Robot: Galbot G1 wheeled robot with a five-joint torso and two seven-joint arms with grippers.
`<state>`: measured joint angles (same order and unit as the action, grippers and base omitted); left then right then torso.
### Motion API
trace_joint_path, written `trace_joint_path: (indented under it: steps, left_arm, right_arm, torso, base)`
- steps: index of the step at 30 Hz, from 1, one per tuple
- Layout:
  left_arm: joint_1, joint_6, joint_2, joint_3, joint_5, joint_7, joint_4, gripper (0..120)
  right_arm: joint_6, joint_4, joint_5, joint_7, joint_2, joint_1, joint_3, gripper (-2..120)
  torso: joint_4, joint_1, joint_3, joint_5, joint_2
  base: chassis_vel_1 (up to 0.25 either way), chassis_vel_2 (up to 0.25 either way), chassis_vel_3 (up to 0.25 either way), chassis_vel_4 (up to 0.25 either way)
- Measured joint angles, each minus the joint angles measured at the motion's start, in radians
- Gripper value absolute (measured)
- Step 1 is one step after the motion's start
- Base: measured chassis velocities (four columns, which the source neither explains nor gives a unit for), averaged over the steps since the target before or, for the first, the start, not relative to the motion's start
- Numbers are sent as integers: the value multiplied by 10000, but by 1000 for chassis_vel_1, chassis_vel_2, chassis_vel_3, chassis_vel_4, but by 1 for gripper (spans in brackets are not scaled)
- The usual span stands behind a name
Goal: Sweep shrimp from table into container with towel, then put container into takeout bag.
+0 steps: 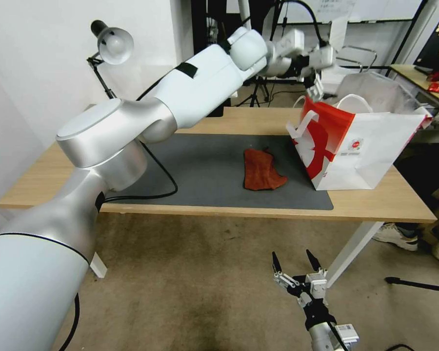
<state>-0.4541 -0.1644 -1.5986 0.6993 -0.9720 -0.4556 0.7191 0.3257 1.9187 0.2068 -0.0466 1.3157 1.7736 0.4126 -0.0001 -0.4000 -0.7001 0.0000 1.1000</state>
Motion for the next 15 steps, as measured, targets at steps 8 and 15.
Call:
trace_joint_path:
  steps: [8, 15]
  left_arm:
    - [812, -2474, 712, -373, -3976, 3485, 2367, 105]
    - [1737, -1701, 1288, -746, -4073, 4152, 3474, 100]
  right_arm:
    - [5, -115, 28, -6, -47, -88, -54, 100]
    - [2, -177, 41, -6, -45, -188, -136, 100]
  torso:
    - [1, 1, 1, -1, 0]
    - [0, 0, 2, 0, 0]
  base:
    - [0, 0, 0, 0]
    - [0, 0, 0, 0]
